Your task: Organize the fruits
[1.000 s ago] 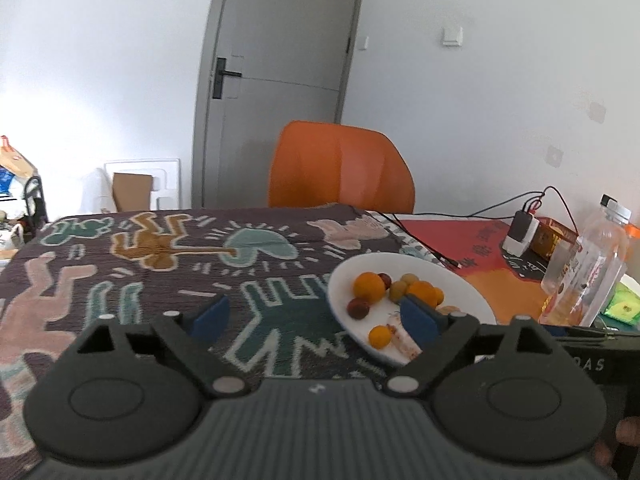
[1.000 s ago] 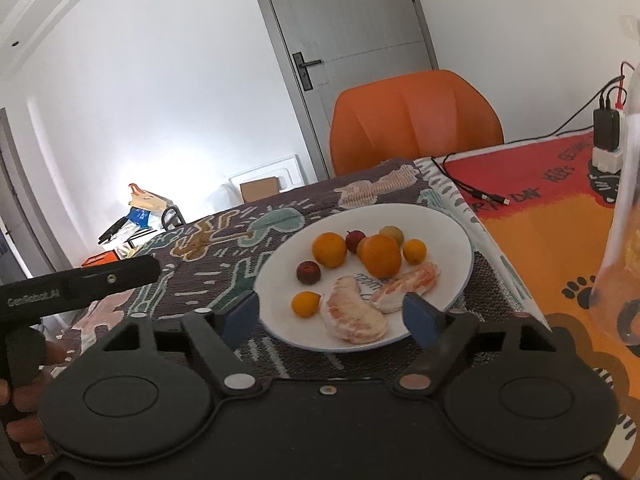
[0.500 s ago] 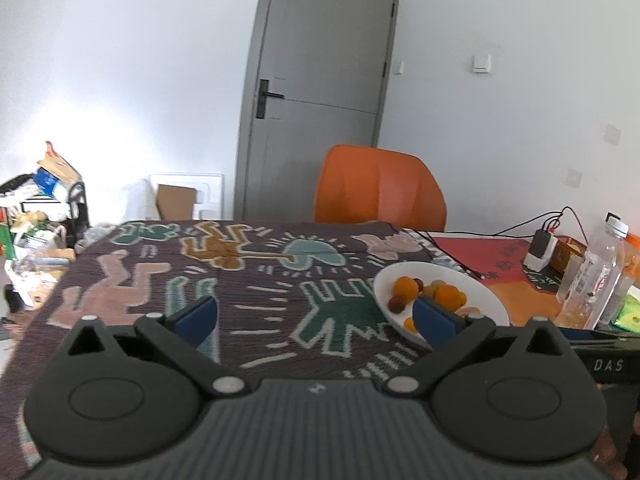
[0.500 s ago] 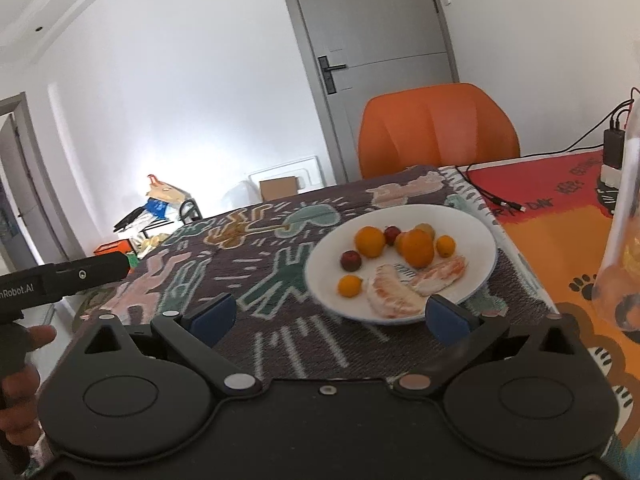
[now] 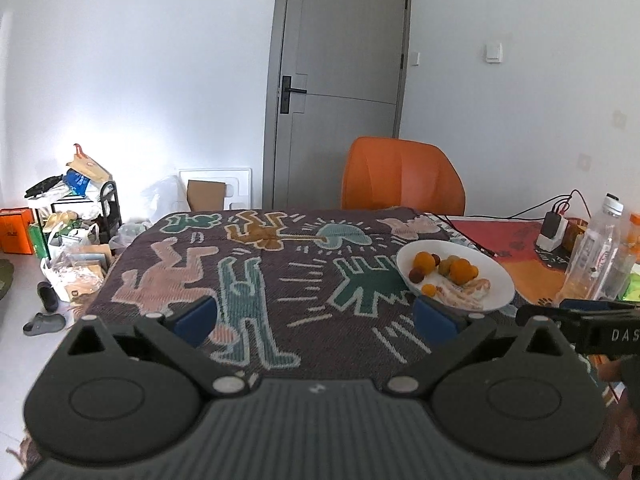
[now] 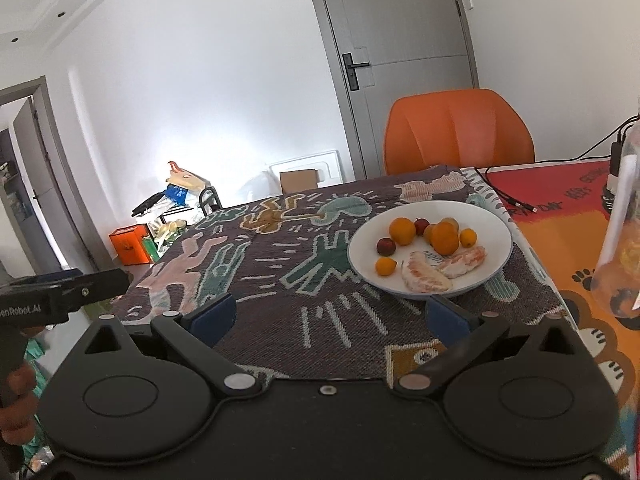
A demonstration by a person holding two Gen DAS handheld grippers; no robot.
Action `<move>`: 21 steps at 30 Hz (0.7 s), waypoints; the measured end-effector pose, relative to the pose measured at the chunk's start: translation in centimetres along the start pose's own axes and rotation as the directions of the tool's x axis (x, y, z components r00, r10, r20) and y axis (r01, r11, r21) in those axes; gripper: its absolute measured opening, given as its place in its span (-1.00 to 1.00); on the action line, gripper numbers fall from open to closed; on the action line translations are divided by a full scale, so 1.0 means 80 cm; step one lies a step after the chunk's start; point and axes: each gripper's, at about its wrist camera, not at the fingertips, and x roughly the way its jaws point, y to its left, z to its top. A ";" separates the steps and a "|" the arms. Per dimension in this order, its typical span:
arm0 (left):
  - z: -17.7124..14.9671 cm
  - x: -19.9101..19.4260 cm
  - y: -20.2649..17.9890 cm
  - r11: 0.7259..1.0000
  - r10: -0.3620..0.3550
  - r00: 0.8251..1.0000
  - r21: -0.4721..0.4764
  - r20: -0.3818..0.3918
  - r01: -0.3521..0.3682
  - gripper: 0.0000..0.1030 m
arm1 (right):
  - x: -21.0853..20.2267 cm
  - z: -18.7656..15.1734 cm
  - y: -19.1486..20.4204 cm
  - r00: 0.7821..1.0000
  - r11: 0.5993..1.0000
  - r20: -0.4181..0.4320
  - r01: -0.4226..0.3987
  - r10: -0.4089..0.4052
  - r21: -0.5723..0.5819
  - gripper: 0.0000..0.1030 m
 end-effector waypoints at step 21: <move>-0.030 -0.057 0.031 0.997 0.068 0.997 -0.040 -0.021 -0.069 1.00 | -0.037 -0.021 0.024 1.000 1.000 -0.020 0.018 -0.018 -0.016 1.00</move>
